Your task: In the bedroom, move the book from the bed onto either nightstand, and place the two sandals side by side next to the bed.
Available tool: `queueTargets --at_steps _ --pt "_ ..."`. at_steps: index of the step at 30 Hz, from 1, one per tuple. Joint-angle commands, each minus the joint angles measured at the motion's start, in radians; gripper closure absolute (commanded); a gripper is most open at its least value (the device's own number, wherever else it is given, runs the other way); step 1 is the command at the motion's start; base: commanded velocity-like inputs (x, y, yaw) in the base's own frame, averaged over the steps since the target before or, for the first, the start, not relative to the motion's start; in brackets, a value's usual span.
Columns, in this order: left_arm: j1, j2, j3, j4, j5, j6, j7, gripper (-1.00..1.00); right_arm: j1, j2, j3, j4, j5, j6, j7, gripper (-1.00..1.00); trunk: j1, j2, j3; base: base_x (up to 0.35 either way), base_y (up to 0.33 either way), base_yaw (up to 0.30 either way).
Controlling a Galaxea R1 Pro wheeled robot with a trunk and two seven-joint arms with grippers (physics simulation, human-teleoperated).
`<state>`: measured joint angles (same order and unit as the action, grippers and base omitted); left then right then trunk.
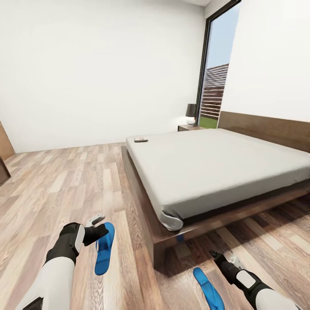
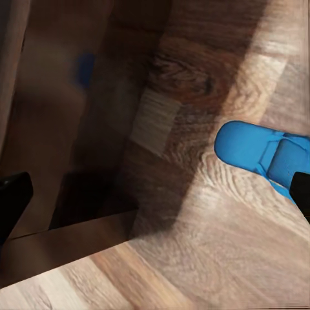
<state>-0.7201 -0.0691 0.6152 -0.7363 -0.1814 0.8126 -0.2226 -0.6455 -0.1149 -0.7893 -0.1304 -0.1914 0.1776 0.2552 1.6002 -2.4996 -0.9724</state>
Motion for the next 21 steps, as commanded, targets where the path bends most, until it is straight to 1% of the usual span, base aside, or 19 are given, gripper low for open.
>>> queueTargets --at_steps 1,9,14,21 --pt "-0.001 -0.001 0.006 -0.002 -0.01 0.003 -0.009 1.0 0.0 0.0 0.001 -0.001 -0.01 0.006 0.001 -1.0 0.0 0.0 -0.001 0.0 0.219 -0.182" --pt "-0.001 -0.001 0.006 -0.002 -0.01 0.003 -0.009 1.0 0.0 0.0 0.001 -0.001 -0.01 0.006 0.001 -1.0 0.0 0.0 -0.001 -0.002 0.235 -0.182" --pt "-0.001 -0.001 0.006 -0.002 -0.01 0.003 -0.009 1.0 0.0 0.0 0.001 -0.001 -0.01 0.006 0.001 -1.0 0.0 0.0 -0.001 -0.053 0.253 -0.171" --pt "-0.001 0.0 0.006 -0.002 -0.01 0.003 -0.009 1.0 0.0 0.001 0.001 0.0 -0.011 0.006 0.0 -1.0 0.0 0.0 -0.002 -0.073 0.259 -0.042"
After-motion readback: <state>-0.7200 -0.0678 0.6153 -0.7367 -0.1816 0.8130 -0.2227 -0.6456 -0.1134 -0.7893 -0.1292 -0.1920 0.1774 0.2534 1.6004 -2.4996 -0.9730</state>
